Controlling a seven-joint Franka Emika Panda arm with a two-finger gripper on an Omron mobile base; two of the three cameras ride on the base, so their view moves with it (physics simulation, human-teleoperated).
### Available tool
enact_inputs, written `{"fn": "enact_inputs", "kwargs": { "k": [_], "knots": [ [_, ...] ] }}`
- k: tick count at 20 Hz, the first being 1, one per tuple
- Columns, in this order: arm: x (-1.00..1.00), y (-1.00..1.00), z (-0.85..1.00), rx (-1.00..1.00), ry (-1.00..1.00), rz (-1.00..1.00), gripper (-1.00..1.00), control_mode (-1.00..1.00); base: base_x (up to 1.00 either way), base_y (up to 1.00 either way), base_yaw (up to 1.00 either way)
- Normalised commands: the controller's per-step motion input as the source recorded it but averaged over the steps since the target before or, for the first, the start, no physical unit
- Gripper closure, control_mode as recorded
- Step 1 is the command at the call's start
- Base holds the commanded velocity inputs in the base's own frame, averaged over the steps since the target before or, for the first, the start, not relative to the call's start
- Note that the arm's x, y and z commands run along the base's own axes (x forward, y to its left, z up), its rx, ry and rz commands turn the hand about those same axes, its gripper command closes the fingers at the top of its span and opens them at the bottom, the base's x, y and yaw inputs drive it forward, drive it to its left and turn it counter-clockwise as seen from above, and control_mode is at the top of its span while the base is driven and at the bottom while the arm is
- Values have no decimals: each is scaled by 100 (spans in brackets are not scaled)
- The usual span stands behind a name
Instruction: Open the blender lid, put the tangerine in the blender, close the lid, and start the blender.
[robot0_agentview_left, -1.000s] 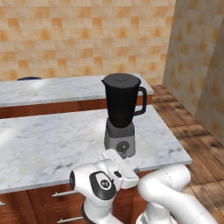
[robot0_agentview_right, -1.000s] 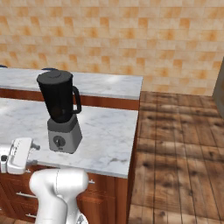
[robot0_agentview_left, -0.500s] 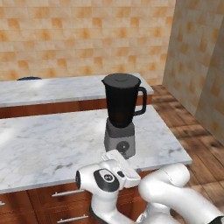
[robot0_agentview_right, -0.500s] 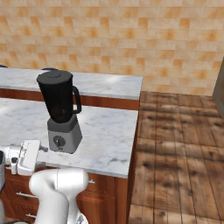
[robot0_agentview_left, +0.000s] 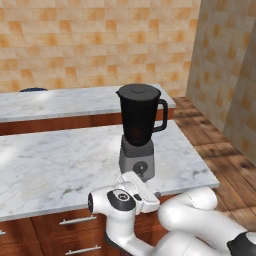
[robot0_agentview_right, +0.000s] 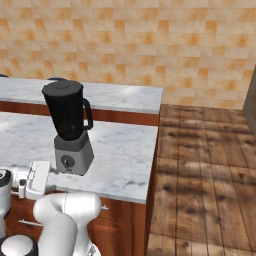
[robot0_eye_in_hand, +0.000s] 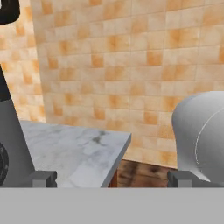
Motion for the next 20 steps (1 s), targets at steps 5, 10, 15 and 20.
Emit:
{"fn": "enact_inputs", "kwargs": {
  "k": [5, 10, 15, 20],
  "knots": [
    [9, -14, -32, 0, 0, 3, -100, -100, 0, 0, 0],
    [22, -4, -27, 0, -1, 1, -100, -100, 0, 0, 0],
    [23, -11, 0, 0, -10, 4, -100, -100, 0, 0, 0],
    [32, -1, -20, 0, -7, 6, -100, -100, 0, 0, 0]
  ]
}}
